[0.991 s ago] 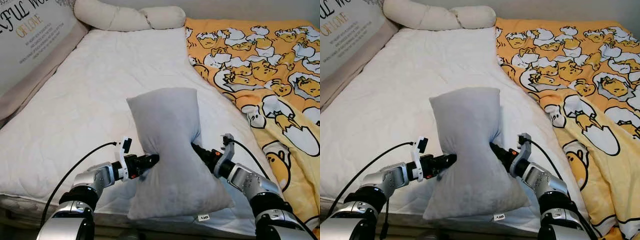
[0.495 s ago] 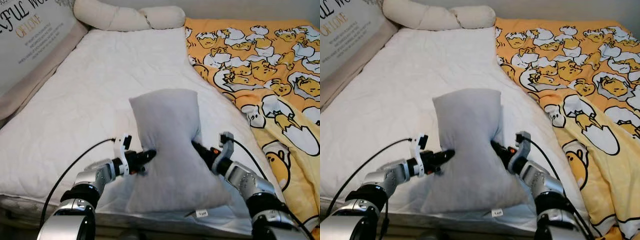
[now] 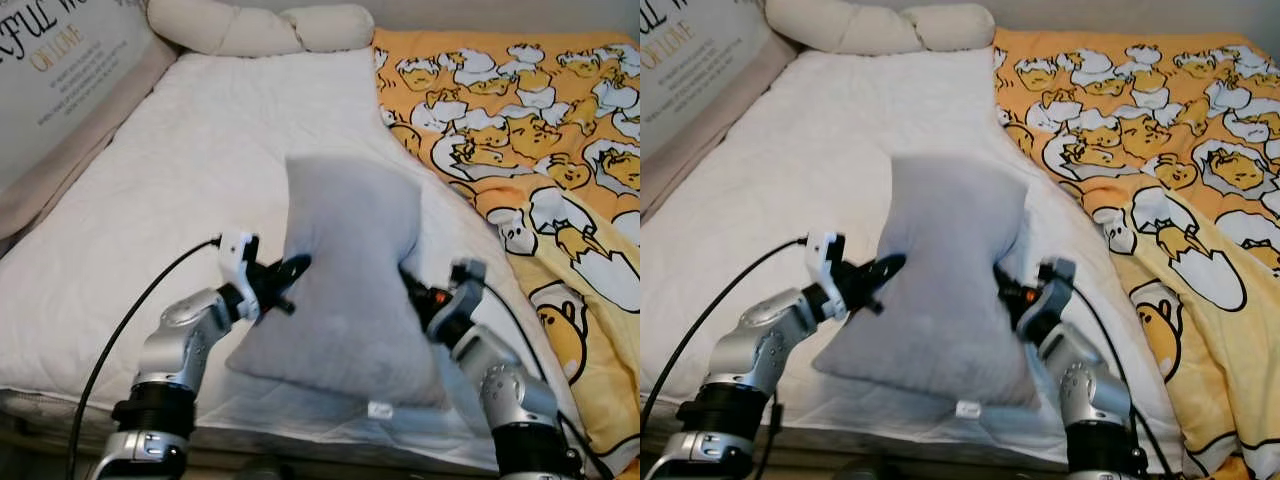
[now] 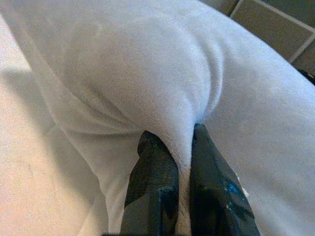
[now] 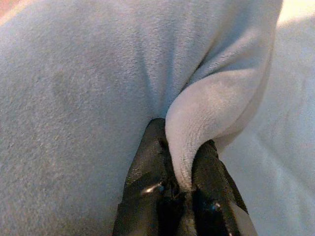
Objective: Clean up the room
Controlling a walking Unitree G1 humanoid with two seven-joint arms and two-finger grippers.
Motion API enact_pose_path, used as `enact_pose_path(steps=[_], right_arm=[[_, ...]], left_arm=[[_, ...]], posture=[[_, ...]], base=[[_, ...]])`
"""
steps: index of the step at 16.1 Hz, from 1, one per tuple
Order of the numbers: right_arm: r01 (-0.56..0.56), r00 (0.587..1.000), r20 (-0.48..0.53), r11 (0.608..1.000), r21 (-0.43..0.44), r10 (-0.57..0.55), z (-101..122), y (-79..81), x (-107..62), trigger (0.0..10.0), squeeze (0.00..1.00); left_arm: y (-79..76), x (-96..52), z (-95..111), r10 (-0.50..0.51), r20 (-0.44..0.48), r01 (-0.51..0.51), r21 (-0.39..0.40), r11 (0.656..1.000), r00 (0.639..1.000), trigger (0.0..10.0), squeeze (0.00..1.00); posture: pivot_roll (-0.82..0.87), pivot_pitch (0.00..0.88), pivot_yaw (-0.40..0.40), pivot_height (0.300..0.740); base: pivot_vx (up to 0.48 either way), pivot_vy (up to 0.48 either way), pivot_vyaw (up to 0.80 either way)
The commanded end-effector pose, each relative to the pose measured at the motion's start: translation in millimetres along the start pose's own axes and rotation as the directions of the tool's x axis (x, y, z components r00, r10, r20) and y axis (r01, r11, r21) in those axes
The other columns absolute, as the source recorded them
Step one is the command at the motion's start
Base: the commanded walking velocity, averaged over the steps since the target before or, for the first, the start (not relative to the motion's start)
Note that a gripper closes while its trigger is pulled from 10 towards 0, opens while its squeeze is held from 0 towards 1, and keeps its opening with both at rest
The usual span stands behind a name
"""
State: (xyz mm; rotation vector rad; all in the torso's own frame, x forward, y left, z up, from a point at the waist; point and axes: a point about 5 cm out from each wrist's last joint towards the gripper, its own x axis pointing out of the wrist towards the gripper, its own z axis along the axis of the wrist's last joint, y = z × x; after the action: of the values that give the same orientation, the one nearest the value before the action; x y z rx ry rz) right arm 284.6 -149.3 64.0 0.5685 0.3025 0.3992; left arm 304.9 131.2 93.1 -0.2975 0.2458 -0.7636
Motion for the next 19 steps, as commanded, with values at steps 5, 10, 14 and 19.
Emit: enact_pose_path(steps=[5,10,14,19], right_arm=[[0.027,1.0,0.019,0.983,-0.181,-0.024,12.9,16.1,13.4,10.0,0.0],[0.062,0.998,0.022,0.971,-0.232,-0.059,10.3,18.3,12.1,10.0,0.0],[0.068,0.998,0.016,0.968,-0.24,-0.066,9.3,18.4,14.1,10.0,0.0],[0.066,0.998,0.012,0.969,-0.24,-0.065,10.0,19.9,19.5,10.0,0.0]], left_arm=[[-0.8,8.6,9.5,0.198,-0.006,-0.19,0.254,0.948,0.98,10.0,0.0],[-2.4,11.7,13.4,0.217,0.037,-0.217,0.33,0.919,0.975,10.0,0.0],[-2.8,13.9,14.9,0.237,0.048,-0.239,0.352,0.905,0.97,10.0,0.0],[0.8,14.1,19.0,0.25,0.053,-0.252,0.368,0.895,0.967,10.0,0.0]], posture=[[0.09,0.0,0.078,0.74],[0.1,0.0,0.064,0.74],[0.11,0.0,0.055,0.74],[0.12,0.0,0.052,0.74]], base=[[0.0,0.0,0.0],[0.0,0.0,0.0],[0.0,0.4,-0.67],[0.0,0.431,-0.36]])
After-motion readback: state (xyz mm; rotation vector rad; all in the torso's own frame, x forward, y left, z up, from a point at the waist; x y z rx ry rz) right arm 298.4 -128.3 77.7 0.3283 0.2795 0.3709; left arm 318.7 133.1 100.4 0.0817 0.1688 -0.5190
